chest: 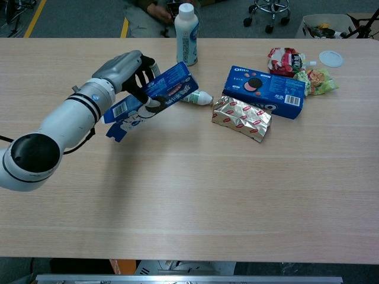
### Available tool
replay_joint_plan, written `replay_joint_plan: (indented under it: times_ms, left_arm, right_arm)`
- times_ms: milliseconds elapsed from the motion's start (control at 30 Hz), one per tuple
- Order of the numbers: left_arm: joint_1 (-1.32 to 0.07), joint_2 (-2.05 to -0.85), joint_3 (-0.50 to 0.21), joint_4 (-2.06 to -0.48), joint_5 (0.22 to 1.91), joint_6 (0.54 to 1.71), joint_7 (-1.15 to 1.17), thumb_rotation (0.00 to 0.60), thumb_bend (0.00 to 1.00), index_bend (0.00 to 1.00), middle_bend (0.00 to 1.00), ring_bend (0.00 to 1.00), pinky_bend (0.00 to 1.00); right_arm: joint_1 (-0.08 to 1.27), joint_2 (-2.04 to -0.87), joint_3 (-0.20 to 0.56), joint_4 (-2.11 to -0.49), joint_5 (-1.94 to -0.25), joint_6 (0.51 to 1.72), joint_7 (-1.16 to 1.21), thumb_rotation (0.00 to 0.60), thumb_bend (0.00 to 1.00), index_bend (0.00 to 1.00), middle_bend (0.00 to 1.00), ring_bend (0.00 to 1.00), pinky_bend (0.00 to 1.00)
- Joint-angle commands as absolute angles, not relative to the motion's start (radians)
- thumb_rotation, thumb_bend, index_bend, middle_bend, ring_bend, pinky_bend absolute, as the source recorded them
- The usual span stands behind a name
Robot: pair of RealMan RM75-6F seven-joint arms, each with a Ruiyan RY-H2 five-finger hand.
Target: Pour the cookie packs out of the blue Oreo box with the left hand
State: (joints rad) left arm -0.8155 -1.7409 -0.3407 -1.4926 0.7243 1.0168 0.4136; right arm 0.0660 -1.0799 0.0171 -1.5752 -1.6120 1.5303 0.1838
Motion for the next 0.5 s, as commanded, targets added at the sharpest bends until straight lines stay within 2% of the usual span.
replay_joint_plan:
  times_ms: [33, 500]
  left_arm:
    - [-0.808, -1.755, -0.367, -1.498, 0.758, 1.03, 0.343, 0.6, 0.14, 0.45, 0.5, 0.43, 0.46]
    - [-0.748, -1.799, -0.397, -1.495, 0.837, 1.049, 0.089, 0.6, 0.14, 0.44, 0.49, 0.43, 0.46]
  right_arm:
    - [0.064, -1.08, 0.016, -1.572, -1.61, 1.53, 0.187, 0.6, 0.18, 0.38, 0.39, 0.37, 0.39]
    - [0.058, -1.081, 0.014, -1.563, -1.607, 1.534, 0.199, 0.6, 0.18, 0.38, 0.39, 0.37, 0.39]
